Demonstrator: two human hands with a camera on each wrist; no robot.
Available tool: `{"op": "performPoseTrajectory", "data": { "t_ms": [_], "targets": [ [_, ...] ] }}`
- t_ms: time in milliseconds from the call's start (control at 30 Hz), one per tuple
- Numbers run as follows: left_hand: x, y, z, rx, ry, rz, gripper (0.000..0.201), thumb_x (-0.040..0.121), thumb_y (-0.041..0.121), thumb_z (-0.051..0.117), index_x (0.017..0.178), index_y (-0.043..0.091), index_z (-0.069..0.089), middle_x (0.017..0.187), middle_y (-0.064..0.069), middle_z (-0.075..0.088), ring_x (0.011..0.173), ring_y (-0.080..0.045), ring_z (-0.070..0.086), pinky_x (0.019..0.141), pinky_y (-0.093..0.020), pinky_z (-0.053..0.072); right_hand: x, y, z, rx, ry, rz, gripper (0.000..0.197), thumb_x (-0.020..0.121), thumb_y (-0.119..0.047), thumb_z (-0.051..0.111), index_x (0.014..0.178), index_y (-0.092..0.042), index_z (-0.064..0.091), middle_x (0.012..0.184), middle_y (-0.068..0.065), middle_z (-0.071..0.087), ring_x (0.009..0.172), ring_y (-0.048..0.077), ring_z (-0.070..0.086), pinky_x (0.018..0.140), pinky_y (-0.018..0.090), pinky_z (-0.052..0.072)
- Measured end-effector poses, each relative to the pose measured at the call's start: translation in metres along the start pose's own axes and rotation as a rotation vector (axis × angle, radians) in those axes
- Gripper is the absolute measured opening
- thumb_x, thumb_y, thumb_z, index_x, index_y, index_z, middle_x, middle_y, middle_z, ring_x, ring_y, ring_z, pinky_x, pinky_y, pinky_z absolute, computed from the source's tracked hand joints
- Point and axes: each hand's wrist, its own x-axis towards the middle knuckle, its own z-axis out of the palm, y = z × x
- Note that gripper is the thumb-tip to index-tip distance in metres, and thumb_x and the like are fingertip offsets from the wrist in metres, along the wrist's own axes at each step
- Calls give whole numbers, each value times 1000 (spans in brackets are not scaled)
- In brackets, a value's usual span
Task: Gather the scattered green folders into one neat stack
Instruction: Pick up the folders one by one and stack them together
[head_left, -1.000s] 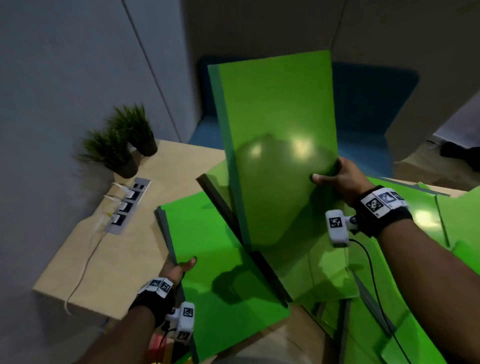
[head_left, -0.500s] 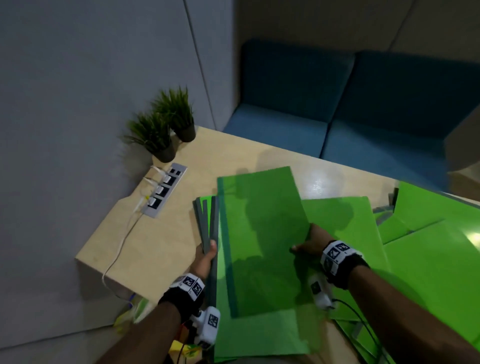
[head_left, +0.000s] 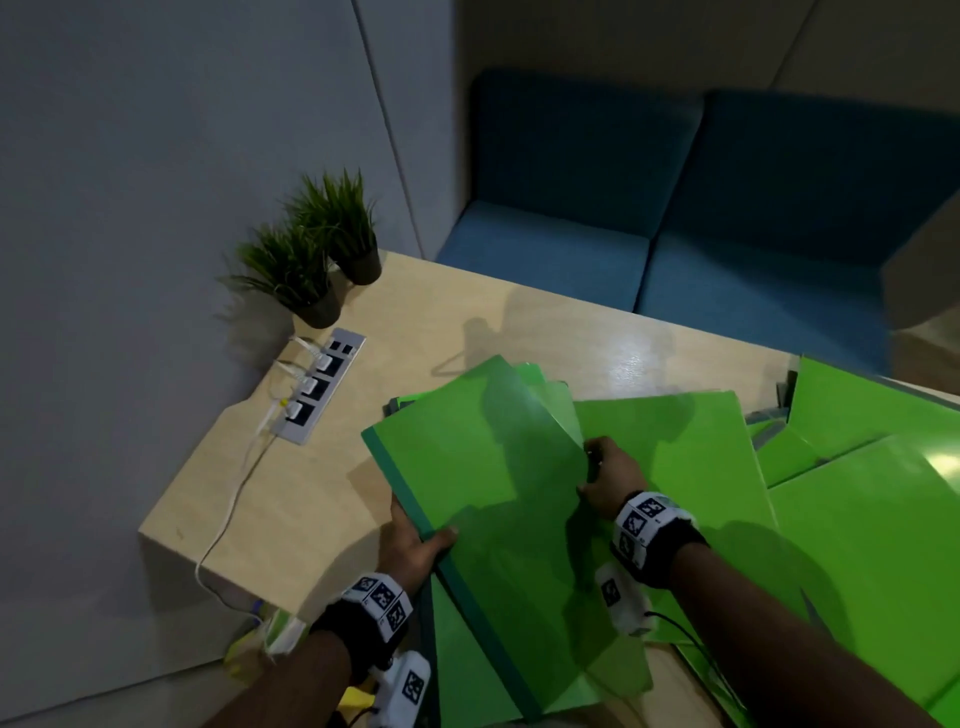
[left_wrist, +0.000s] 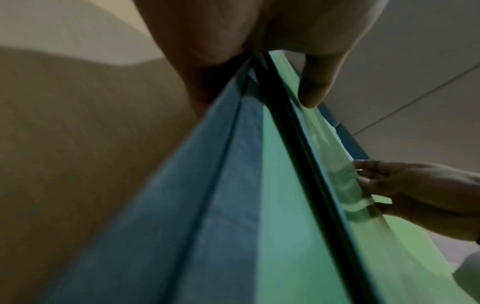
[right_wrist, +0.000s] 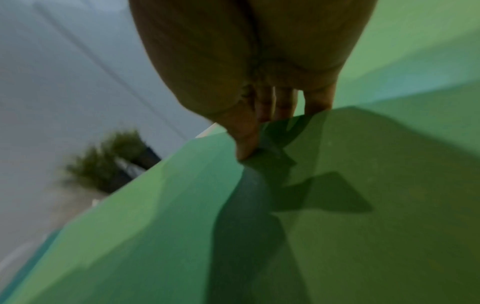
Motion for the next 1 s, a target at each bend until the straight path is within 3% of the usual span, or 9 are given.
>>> {"op": "performPoseTrajectory", "data": {
  "t_ms": [133,233,433,567,633,700,800,900,1000],
  "targets": [
    [5,3,4,56,128,-87,109,76,20,78,153,28,1,140,-11,50,122,-35,54,102,-45,45,-15,2,5,-314,-64,-56,67,92,0,54,150,-11,23,136,20,44,118,35,56,100,41,48],
    [7,4,10,73,105,-101,110,78,17,76,150,39,-3,150,-13,39,127,-37,50,106,-50,41,-20,4,-10,-473,-122,-8,47,92,-19,59,133,-5,40,125,16,54,111,33,60,90,40,50],
    [13,17,20,-121,151,-141,68,76,8,78,134,4,42,127,-17,60,114,-35,59,100,-47,46,-16,-5,-6,-60,-43,39,51,86,-37,71,119,-3,50,105,8,57,98,26,59,80,30,48],
    [4,15,15,-126,150,-116,69,73,2,79,130,7,40,114,-15,61,104,-34,61,95,-51,49,-27,19,-3,219,-65,-11,80,77,-5,76,144,-15,33,137,7,56,123,27,56,103,36,46],
    [-2,14,14,-86,159,-75,81,72,1,80,137,10,33,115,-10,57,102,-30,58,95,-48,48,-31,31,-6,251,-122,-52,90,74,10,71,149,-18,30,141,6,53,125,28,54,101,37,49],
    [-6,12,14,-76,160,-51,86,71,1,81,140,11,31,119,-10,57,104,-30,58,96,-47,48,-31,35,-4,112,-154,-136,68,72,14,68,132,-11,51,122,8,60,114,28,59,85,30,51],
    [-12,11,16,-72,158,-60,80,73,9,81,138,8,36,122,-6,56,107,-27,58,98,-41,46,-35,23,-9,-189,-94,-126,20,80,-9,70,96,-9,58,102,15,57,99,30,60,77,33,51],
    [-13,14,19,-49,190,-110,83,68,31,85,136,7,42,120,-4,57,110,-28,58,100,-40,45,-30,14,-7,-300,-29,-5,56,88,-41,66,123,0,50,122,17,55,114,31,57,90,34,48],
    [-14,20,24,-42,202,-134,87,58,42,89,127,3,53,121,-9,63,112,-33,61,100,-42,47,-26,5,2,-239,5,23,65,82,-44,74,125,-4,45,125,13,55,114,29,58,92,36,51]
  ]
}}
